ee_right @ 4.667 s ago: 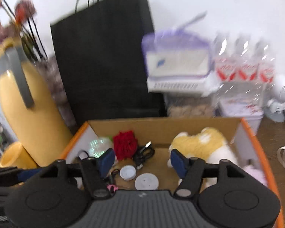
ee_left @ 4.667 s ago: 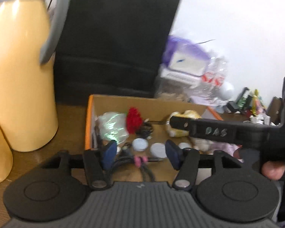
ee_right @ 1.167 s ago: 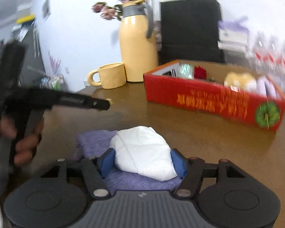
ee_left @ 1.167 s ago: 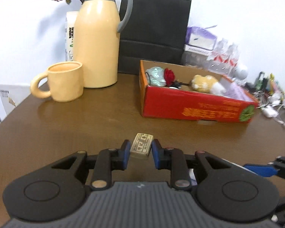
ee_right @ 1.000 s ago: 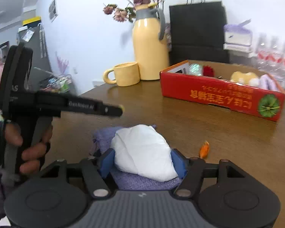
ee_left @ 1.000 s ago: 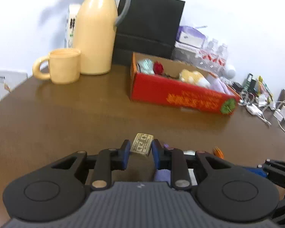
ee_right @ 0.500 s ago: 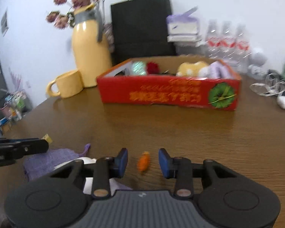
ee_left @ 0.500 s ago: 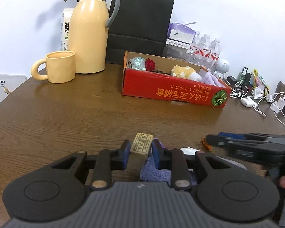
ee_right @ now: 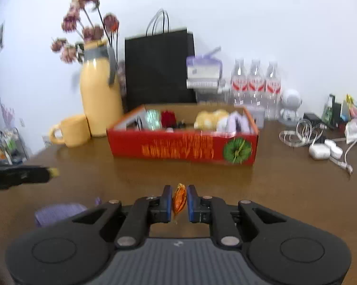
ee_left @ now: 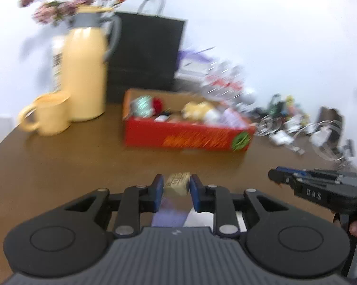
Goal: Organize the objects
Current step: 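Grasp the small orange item with the right tool while the left tool holds the packet, then carry the packet and orange item over the red box and open both tools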
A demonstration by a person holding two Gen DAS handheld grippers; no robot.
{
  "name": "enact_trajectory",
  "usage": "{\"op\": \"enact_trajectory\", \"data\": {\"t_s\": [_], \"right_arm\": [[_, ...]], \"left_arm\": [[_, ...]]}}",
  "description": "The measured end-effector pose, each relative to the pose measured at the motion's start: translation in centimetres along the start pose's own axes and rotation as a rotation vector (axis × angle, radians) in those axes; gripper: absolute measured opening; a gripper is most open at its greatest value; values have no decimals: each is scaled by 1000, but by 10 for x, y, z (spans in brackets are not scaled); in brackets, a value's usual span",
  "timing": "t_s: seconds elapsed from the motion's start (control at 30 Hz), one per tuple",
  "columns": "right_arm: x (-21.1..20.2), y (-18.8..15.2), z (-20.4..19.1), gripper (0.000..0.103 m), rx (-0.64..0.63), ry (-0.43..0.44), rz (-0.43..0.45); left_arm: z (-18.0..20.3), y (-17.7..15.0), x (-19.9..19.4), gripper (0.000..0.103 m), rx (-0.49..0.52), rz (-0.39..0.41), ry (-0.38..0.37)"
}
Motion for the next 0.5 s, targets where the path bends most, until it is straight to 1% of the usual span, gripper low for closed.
{"op": "enact_trajectory", "data": {"t_s": [0.03, 0.07, 0.13, 0.2, 0.23, 0.27, 0.3, 0.33, 0.37, 0.4, 0.43, 0.47, 0.5], "right_arm": [[-2, 10, 3, 12, 4, 18, 10], [0, 24, 6, 12, 4, 46, 20], [14, 58, 13, 12, 12, 90, 40], [47, 97, 22, 12, 28, 125, 48], [69, 114, 26, 12, 34, 126, 45], [101, 131, 31, 12, 44, 112, 21], [132, 142, 34, 12, 53, 97, -17], [165, 150, 36, 12, 66, 73, -61], [190, 154, 37, 12, 75, 47, -98], [210, 157, 36, 12, 80, 33, -115], [222, 157, 34, 12, 76, 33, -117], [226, 157, 31, 12, 69, 36, -106], [223, 156, 29, 12, 59, 53, -83]], "left_arm": [[0, 16, 7, 23, 11, 5, -26], [-1, 33, 14, 17, 17, 18, -45], [1, 69, 36, 17, 48, 43, -76], [3, 105, 73, 17, 88, 40, -90], [4, 120, 99, 16, 113, 25, -86], [2, 130, 125, 12, 132, 4, -77], [0, 135, 150, 7, 147, -19, -58], [-8, 138, 176, 4, 138, -45, -18], [-19, 137, 199, 4, 94, -83, 22], [-29, 133, 214, 4, 68, -126, 22], [-34, 127, 218, 4, 52, -150, -5], [-38, 119, 212, 7, 55, -151, -46], [-40, 109, 201, 15, 84, -140, -63]]}}
Point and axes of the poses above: each gripper's, at about its wrist camera, not at the fingertips, and x roughly the way its jaws point, z to its right, y to its top, the point moved 4 cm from there along x, roughly the way its jaws point, and after that the axes turned 6 degrees about -y, right-handed, at the moved point
